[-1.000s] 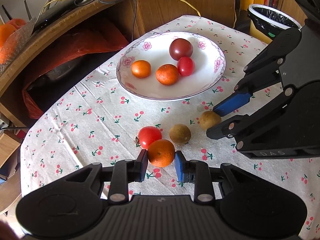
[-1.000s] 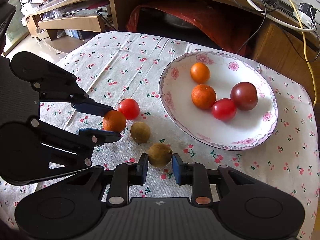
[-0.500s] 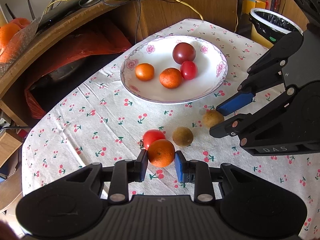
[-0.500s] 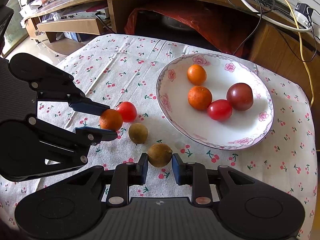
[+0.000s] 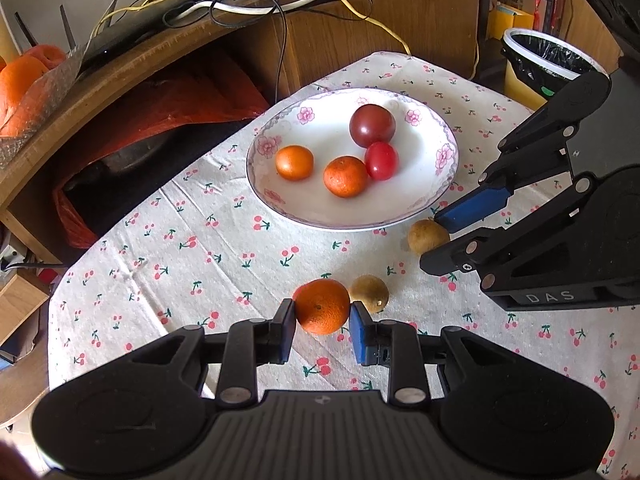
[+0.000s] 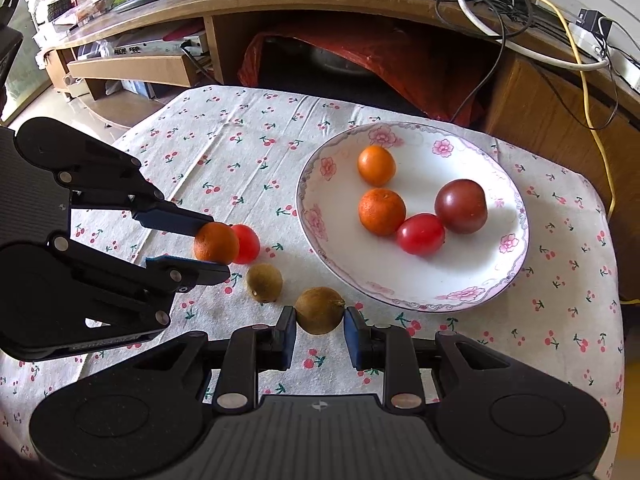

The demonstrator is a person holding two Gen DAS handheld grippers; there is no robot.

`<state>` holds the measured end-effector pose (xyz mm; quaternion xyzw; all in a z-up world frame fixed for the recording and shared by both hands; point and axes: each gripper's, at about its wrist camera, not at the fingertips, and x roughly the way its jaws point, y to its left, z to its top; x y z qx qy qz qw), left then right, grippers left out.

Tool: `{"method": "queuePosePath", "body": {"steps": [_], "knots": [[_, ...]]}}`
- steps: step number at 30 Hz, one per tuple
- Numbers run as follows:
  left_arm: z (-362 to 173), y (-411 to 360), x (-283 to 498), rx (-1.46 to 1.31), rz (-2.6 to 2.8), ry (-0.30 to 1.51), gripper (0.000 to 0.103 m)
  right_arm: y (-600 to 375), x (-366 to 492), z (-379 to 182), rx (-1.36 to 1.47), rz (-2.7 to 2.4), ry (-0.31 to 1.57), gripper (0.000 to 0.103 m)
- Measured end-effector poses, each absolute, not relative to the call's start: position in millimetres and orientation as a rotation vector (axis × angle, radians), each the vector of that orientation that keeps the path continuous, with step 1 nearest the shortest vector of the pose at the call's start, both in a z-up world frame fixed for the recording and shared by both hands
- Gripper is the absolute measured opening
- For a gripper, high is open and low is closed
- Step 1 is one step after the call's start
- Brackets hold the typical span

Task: Organize fruits
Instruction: 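Lift the tangerine and kiwi and carry them over the white bowl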

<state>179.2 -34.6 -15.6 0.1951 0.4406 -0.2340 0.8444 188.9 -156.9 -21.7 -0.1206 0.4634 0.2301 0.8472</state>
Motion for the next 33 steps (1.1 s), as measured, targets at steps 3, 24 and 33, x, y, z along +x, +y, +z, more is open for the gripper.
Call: {"method": "queuePosePath", "body": {"steps": [3, 24, 33], "knots": [[-14, -36, 180, 0.410, -0.494, 0.924, 0.038, -158, 190, -20, -0.253, 0.481, 0.973, 0.022], [-2, -52, 198, 0.405, -0.489, 0.888, 0.038, -164, 195, -6, -0.224, 0.451, 0.928, 0.022], [-2, -61, 207, 0.397, -0.489, 0.883, 0.038, -168, 199, -3, -0.215, 0.425, 0.911, 0.022]]}}
